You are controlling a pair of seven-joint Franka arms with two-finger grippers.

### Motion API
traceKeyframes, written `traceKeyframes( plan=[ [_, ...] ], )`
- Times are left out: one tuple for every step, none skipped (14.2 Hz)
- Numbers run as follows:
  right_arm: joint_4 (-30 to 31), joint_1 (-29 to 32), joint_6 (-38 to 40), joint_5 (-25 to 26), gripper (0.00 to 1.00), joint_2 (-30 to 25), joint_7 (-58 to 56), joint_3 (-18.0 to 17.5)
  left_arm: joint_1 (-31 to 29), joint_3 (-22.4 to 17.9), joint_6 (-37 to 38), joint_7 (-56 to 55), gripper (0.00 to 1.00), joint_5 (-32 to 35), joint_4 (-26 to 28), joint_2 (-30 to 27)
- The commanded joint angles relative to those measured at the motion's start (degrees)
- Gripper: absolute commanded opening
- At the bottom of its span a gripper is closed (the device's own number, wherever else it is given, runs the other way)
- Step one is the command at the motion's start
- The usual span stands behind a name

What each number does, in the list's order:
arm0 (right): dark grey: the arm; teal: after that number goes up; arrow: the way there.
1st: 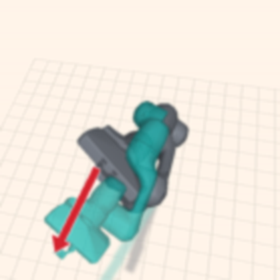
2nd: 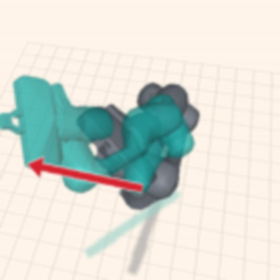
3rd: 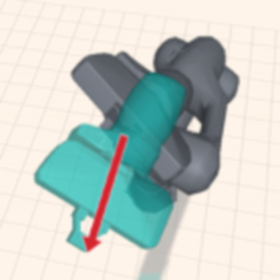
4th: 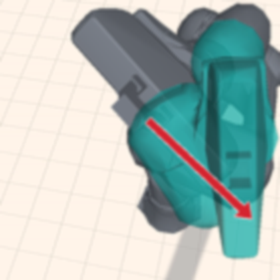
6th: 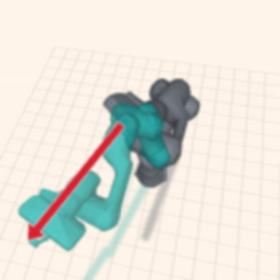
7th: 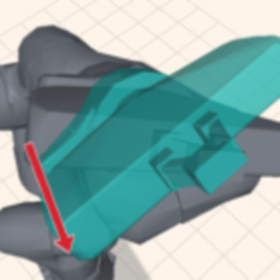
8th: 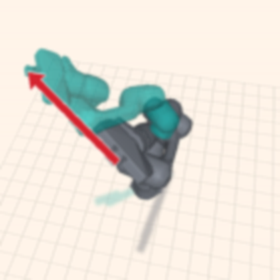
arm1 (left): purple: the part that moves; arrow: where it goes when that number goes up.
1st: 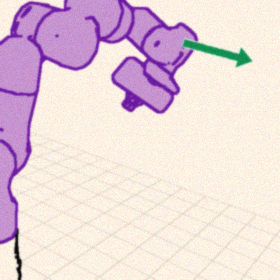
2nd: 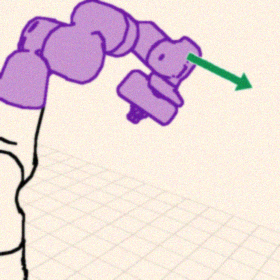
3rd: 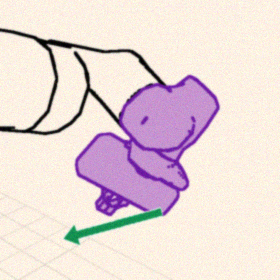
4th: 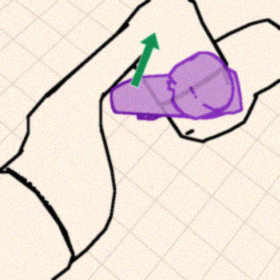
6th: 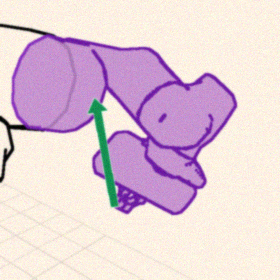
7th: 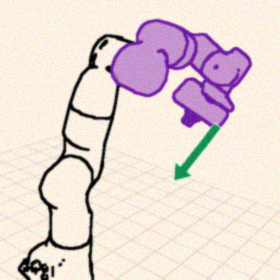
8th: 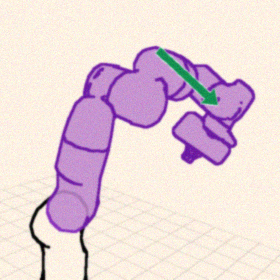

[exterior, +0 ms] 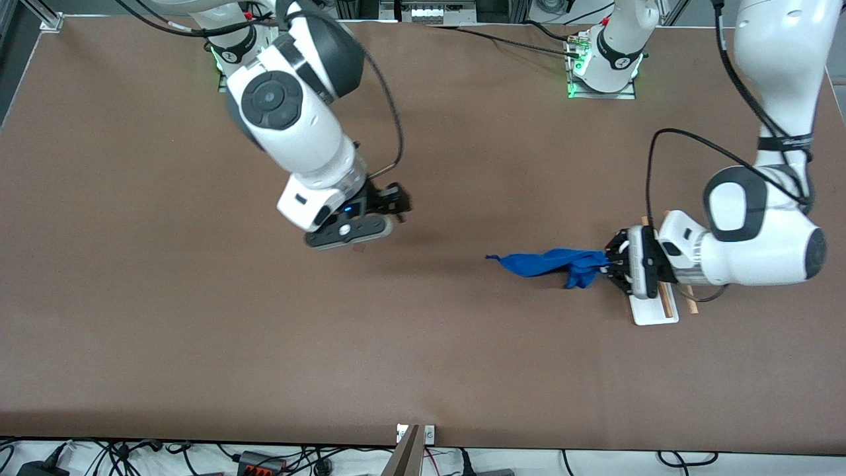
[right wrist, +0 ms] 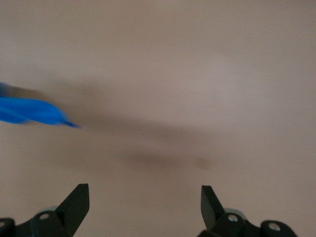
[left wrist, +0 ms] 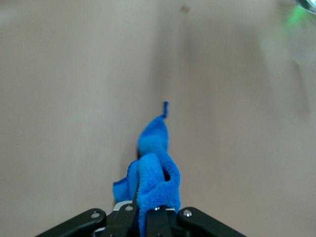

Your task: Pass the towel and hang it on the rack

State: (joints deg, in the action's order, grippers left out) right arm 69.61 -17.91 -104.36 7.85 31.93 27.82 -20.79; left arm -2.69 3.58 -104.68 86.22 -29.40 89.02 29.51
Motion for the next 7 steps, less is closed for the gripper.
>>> traceKeyframes(
  plan=[
    [-0.4,2.2,9.1,4.4,1.00,-1.9,-0.7,-0.7,-3.2,0.0,2.9,-8.8,0.01,5.5,-1.4,-1.9],
    [-0.4,3.5,10.8,4.5,1.00,-2.4,-0.6,-0.7,-4.1,-0.9,4.5,-13.1,0.01,6.5,-1.4,-2.6],
    [-0.4,5.2,11.1,4.6,1.00,-2.7,-0.5,-0.7,-5.0,-1.8,6.1,-16.2,0.01,7.2,-1.4,-2.9],
    [-0.4,7.1,11.2,4.9,1.00,-3.0,-0.5,-0.7,-5.8,-2.2,6.7,-17.9,0.01,8.1,-1.6,-3.1],
    [-0.4,8.3,11.3,5.8,1.00,-3.0,-0.5,-0.7,-8.3,-2.6,7.5,-18.9,0.01,8.3,-1.7,-3.1],
    [-0.3,9.6,11.5,7.3,1.00,-3.1,-0.6,-0.7,-10.5,-2.7,8.1,-19.1,0.01,8.1,-1.7,-2.9],
    [-0.3,10.3,12.5,8.7,1.00,-3.7,-0.7,-0.7,-12.2,-2.7,8.2,-18.8,0.01,8.4,-1.7,-2.9]
  ],
)
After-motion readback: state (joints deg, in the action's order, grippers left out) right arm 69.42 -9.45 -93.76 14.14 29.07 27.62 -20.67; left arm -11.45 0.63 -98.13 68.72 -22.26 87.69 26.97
